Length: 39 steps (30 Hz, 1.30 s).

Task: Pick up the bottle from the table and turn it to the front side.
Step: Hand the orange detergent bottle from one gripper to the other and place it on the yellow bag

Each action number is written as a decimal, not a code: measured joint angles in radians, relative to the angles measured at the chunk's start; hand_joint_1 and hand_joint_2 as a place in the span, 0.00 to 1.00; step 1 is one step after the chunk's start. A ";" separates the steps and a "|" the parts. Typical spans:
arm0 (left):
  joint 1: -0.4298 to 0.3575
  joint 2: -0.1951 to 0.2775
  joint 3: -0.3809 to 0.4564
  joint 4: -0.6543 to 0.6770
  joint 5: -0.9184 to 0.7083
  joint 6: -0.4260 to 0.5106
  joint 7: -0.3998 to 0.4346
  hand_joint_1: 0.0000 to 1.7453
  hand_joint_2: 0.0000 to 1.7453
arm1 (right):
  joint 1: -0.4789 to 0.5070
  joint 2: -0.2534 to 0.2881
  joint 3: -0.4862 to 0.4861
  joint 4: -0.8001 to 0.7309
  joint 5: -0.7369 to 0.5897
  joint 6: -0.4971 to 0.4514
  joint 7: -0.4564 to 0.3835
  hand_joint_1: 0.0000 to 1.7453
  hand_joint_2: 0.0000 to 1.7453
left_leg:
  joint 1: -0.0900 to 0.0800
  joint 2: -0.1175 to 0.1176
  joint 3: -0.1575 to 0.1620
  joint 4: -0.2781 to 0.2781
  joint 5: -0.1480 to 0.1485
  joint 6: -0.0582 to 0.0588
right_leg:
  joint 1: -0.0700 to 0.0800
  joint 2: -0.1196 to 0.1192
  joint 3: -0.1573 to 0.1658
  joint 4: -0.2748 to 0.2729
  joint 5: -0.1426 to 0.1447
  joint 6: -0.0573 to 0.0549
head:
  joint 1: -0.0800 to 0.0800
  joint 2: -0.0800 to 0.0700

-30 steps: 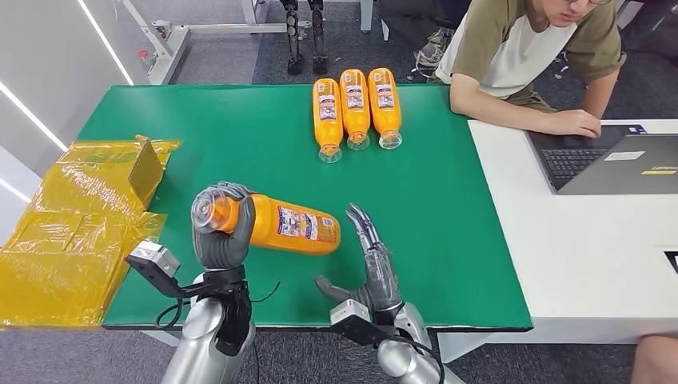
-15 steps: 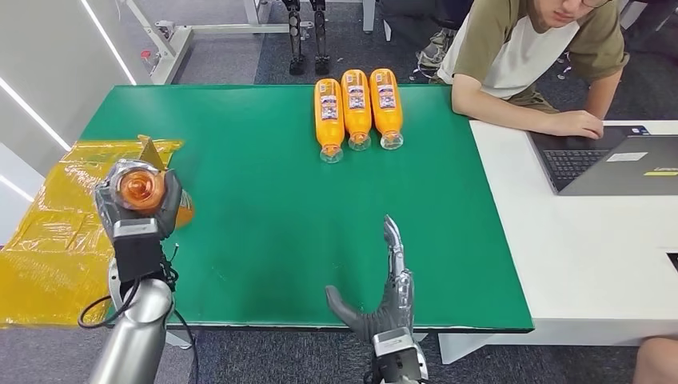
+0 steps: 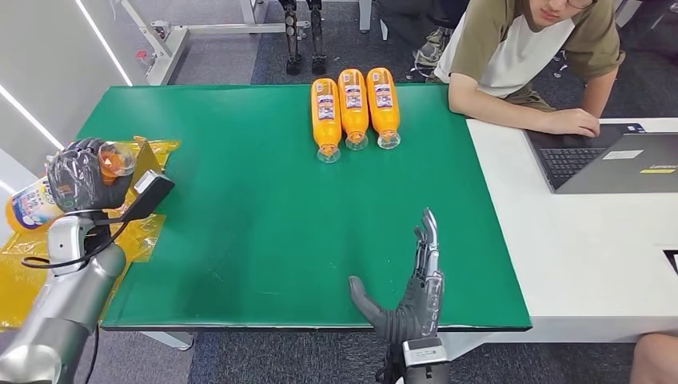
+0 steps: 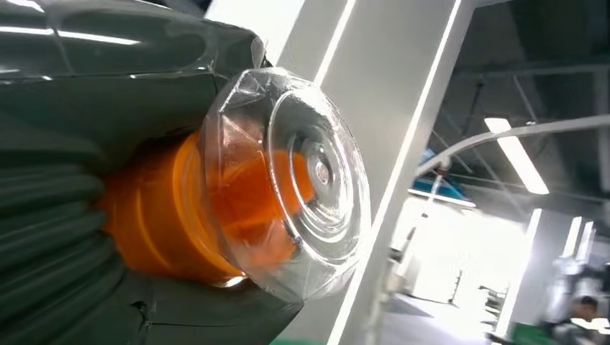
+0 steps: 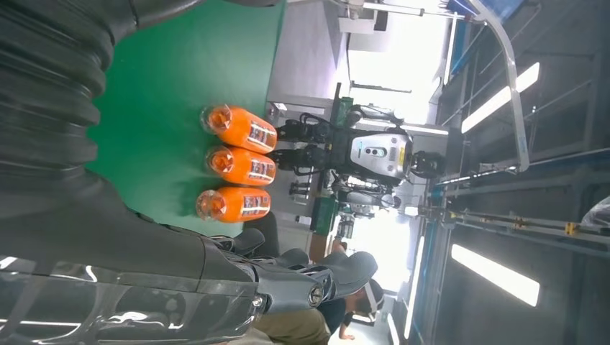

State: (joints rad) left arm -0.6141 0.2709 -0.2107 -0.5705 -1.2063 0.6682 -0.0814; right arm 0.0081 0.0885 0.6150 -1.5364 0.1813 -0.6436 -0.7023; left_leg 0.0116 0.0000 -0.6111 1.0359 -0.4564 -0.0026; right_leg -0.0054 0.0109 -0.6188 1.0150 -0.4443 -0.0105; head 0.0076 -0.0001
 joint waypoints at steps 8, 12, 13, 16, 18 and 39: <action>-0.086 0.015 -0.060 0.156 -0.214 -0.129 0.106 1.00 1.00 | -0.002 0.010 -0.008 -0.011 -0.001 0.026 0.000 0.00 1.00 | 0.000 0.000 0.000 0.000 0.000 0.000 | 0.000 0.000 0.000 0.000 0.000 0.000 | 0.000 0.000; -0.077 0.008 -0.103 0.198 -0.273 -0.174 0.128 1.00 1.00 | -0.010 0.018 -0.014 -0.011 -0.002 0.038 0.000 0.00 1.00 | 0.000 0.000 0.000 0.000 0.000 0.000 | 0.000 0.000 0.000 0.000 0.000 0.000 | 0.000 0.000; -0.072 0.004 -0.109 0.206 -0.278 -0.184 0.131 1.00 1.00 | -0.012 0.021 -0.016 -0.011 -0.002 0.039 0.000 0.00 1.00 | 0.000 0.000 0.000 0.000 0.000 0.000 | 0.000 0.000 0.000 0.000 0.000 0.000 | 0.000 0.000; -0.054 -0.009 -0.123 0.224 -0.291 -0.197 0.136 1.00 1.00 | -0.016 0.027 -0.020 -0.011 0.000 0.041 0.000 0.00 1.00 | 0.000 0.000 0.000 0.000 0.000 0.000 | -0.001 0.000 0.000 0.000 0.000 0.000 | 0.000 0.000; -0.047 -0.015 -0.130 0.233 -0.294 -0.198 0.139 1.00 1.00 | -0.018 0.029 -0.022 -0.011 0.001 0.042 0.000 0.00 1.00 | 0.000 0.000 0.000 0.000 0.000 0.000 | -0.001 0.000 0.000 0.000 0.000 0.000 | 0.000 0.000; 0.061 -0.100 -0.161 0.268 -0.335 -0.257 0.050 1.00 1.00 | -0.044 0.040 -0.023 0.025 -0.018 0.092 0.000 0.00 1.00 | 0.000 -0.001 -0.001 0.000 0.000 0.000 | -0.001 -0.001 0.000 -0.001 0.000 0.000 | 0.000 0.000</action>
State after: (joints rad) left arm -0.5532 0.1708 -0.3716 -0.3029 -1.5411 0.4108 -0.0310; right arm -0.0355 0.1287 0.5924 -1.5112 0.1635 -0.5514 -0.7019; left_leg 0.0112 -0.0008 -0.6119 1.0359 -0.4569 -0.0028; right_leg -0.0060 0.0098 -0.6191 1.0145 -0.4444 -0.0104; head 0.0076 0.0000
